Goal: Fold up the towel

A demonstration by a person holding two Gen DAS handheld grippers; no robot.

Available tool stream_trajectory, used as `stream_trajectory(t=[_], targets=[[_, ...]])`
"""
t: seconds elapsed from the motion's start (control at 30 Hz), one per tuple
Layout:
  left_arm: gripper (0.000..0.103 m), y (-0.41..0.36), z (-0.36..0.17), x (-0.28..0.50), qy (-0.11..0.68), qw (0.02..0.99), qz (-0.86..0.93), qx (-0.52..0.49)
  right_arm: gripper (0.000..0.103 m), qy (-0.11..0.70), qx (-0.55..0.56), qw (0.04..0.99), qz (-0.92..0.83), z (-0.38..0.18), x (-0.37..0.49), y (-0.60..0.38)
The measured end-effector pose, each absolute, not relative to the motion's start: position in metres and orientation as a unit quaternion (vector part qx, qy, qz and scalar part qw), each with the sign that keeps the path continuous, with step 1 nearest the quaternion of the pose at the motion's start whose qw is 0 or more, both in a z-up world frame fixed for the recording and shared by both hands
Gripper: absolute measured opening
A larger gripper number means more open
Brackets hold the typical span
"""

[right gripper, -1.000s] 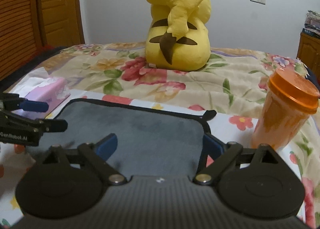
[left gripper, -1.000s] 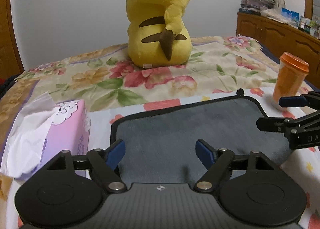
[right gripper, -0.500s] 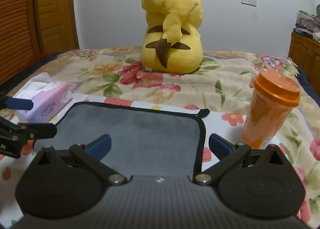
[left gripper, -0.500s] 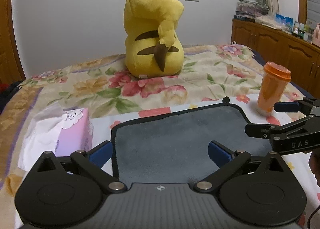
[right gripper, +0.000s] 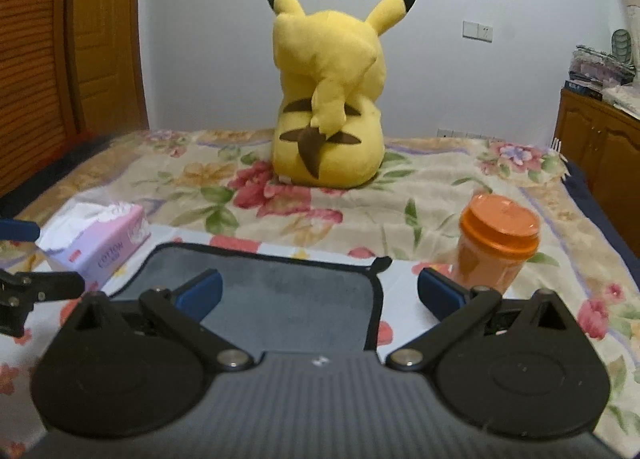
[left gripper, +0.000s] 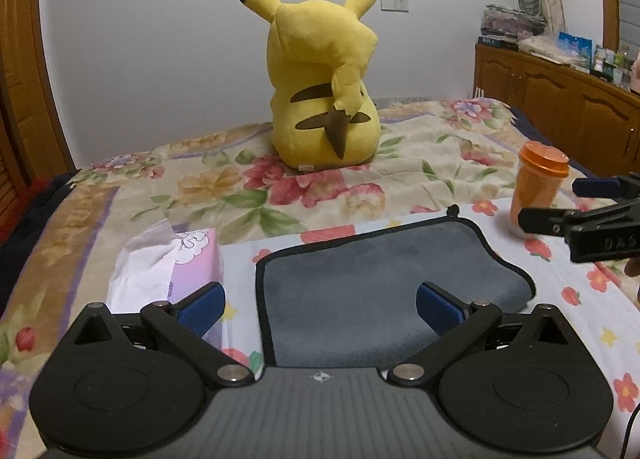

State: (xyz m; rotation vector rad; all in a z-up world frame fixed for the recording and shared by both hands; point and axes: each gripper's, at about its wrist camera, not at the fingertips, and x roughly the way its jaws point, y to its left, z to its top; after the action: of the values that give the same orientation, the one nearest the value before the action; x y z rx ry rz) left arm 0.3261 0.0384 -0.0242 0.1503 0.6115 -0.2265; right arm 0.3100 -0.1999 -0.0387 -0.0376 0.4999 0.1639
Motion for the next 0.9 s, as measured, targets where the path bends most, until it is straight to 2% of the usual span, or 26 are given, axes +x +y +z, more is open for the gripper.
stream_trajectory(t=[0.53,0.9], targets=[[0.103,0.025,0.021,0.269,0.28,0.949,-0.113,0.094,0.103,0.229,-0.01,0.97,0.075,0.002,0.259,-0.216],[0.103,0.021,0.015,0.229,0.29,0.949,-0.09,0.084,0.103,0.24,-0.007,0.968,0.072,-0.001,0.225,-0.221]])
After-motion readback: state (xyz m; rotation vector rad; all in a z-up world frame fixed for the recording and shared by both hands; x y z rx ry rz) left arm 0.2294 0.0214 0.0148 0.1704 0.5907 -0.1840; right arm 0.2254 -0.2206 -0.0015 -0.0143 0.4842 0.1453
